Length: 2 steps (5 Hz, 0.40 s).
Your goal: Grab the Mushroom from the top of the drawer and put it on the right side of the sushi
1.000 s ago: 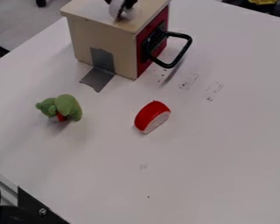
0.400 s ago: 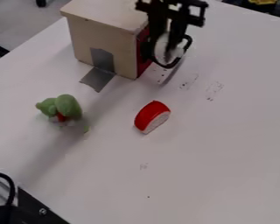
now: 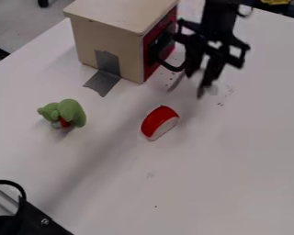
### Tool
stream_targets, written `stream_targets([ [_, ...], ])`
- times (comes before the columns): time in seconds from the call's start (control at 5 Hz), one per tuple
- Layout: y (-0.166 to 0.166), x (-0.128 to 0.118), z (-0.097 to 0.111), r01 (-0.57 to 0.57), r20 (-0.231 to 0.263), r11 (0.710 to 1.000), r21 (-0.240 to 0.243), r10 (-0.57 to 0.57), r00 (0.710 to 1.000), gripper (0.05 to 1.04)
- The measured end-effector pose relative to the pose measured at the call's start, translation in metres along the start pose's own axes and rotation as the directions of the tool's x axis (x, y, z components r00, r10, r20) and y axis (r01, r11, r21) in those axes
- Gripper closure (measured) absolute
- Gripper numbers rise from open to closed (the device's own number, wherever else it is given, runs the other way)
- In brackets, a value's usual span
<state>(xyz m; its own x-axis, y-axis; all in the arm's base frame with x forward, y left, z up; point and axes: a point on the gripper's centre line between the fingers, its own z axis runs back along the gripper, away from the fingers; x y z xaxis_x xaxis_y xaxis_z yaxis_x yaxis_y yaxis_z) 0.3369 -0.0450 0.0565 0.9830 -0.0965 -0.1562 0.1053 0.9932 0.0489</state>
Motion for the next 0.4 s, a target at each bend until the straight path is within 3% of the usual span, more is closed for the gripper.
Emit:
stream_targets([
  [0.4,-0.045,-0.006,-0.034,0.115,-0.048,0.992,0.059,-0.113,0.992,0.716],
])
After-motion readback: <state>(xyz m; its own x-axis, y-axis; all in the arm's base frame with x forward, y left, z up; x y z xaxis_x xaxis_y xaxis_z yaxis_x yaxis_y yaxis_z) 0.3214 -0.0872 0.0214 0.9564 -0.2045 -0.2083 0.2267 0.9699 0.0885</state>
